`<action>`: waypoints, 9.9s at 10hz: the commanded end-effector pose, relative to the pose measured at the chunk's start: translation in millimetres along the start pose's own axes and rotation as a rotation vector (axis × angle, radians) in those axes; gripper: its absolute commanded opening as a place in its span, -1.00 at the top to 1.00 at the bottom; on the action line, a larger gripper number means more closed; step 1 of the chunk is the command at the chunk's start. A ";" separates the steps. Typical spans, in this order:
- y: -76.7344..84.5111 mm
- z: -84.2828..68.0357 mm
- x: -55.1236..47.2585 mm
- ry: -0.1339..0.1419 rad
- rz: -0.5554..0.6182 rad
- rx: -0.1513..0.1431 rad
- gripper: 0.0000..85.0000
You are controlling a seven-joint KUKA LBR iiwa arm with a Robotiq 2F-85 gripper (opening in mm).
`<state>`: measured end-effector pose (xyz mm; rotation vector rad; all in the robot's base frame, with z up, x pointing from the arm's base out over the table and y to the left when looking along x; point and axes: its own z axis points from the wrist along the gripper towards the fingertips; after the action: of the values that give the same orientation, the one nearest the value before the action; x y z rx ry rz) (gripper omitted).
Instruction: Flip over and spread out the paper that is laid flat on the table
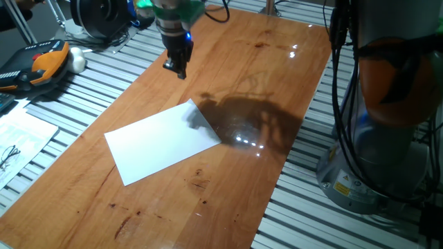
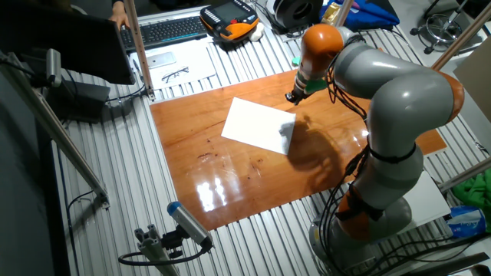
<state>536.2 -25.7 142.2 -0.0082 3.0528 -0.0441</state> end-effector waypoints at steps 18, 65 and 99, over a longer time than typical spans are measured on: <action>-31.4 90.6 -1.2 0.047 0.097 -0.044 1.00; -29.5 119.4 2.7 -0.010 0.132 -0.049 1.00; 7.1 -101.3 27.0 0.066 0.104 -0.040 1.00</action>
<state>499.0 -16.2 241.3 0.1505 3.1159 0.0215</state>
